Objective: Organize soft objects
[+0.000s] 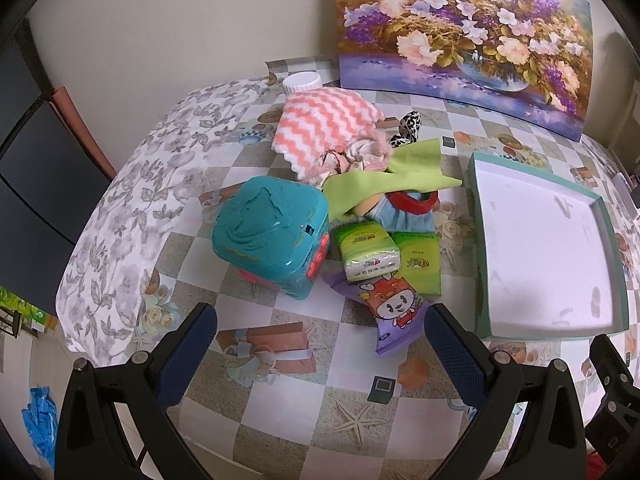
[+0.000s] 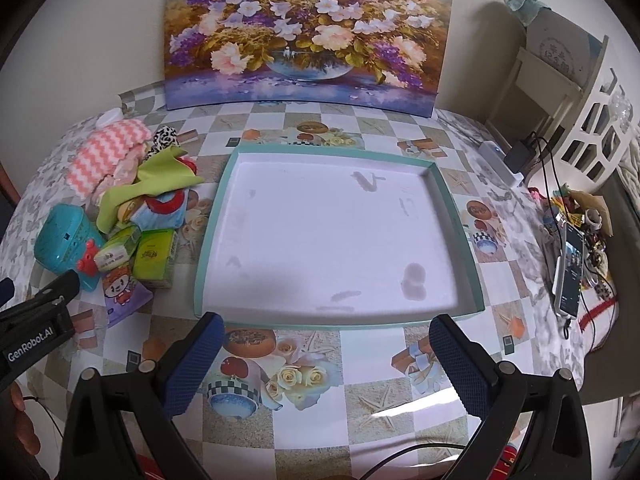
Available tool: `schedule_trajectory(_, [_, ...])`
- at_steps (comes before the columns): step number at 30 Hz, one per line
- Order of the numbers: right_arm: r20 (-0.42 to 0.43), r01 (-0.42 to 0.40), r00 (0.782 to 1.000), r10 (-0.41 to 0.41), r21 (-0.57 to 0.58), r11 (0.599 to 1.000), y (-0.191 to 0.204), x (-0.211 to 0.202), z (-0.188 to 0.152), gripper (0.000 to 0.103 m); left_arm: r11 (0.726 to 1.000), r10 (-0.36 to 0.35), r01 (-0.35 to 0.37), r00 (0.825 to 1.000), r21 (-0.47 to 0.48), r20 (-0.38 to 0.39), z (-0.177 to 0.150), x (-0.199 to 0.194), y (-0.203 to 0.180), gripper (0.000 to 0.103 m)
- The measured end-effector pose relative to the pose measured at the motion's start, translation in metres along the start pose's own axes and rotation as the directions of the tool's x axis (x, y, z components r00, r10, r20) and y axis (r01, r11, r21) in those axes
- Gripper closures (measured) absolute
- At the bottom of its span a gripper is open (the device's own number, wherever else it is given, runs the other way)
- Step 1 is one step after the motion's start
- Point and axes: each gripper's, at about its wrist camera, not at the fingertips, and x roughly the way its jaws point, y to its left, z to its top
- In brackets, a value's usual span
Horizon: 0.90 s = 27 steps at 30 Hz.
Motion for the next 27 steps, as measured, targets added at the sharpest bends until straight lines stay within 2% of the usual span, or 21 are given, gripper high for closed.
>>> schedule_trajectory(27, [0.011,0.003,1.0,-0.003,-0.004,1.0,-0.0013,-0.0029,0.0016,0.0,1.0,0.0,0.001,0.999,-0.015,0.037,-0.0004,-0.005,0.003,0.0])
